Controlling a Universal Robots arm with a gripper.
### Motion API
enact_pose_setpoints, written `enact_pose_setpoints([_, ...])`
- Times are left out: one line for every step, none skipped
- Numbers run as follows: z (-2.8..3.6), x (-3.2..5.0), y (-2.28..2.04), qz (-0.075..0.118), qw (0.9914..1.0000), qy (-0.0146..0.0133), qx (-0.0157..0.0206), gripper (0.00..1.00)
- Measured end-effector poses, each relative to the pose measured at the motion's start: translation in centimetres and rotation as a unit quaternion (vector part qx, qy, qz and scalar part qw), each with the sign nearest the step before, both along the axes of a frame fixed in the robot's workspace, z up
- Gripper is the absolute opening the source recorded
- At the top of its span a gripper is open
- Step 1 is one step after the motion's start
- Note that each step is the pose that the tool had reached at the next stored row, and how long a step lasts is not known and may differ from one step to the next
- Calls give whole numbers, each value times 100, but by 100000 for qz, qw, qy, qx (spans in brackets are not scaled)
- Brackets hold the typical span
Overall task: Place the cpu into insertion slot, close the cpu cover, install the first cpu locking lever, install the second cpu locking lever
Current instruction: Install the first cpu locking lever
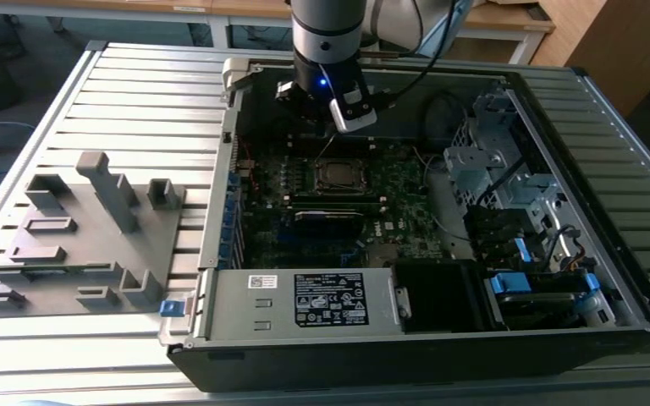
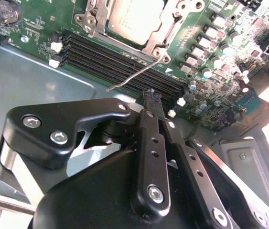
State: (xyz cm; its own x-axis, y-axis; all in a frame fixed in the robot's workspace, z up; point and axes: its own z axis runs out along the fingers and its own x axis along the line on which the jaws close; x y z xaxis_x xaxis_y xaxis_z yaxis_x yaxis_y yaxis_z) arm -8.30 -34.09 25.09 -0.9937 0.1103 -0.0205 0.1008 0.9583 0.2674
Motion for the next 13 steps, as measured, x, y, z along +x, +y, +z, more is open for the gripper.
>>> enact_pose_setpoints([-1, 0, 0, 1, 100000, 1, -1, 11])
enact_pose_setpoints([-1, 0, 0, 1, 100000, 4, -5, 11])
enact_pose_setpoints([-2, 0, 0, -1, 100000, 1, -9, 11])
enact_pose_setpoints([-4, 2, 0, -3, 100000, 1, -5, 11])
enact_pose_setpoints([-7, 5, 1, 1, 100000, -7, 0, 11])
enact_pose_setpoints([-10, 10, 1, 2, 100000, -4, -8, 11])
enact_pose_setpoints([-15, 17, 1, -1, 100000, -1, -13, 11])
enact_pose_setpoints([-21, 24, 1, 0, 100000, -6, -8, 11])
enact_pose_setpoints([-27, 32, 1, -2, 100000, -5, -8, 11])
enact_pose_setpoints([-32, 41, 1, -2, 100000, 0, -18, 11])
enact_pose_setpoints([-38, 53, 2, 1, 100000, 1, -18, 11])
enact_pose_setpoints([-43, 65, 3, 1, 100000, 1, -17, 11])
enact_pose_setpoints([-48, 76, 3, 1, 100000, 1, -16, 11])
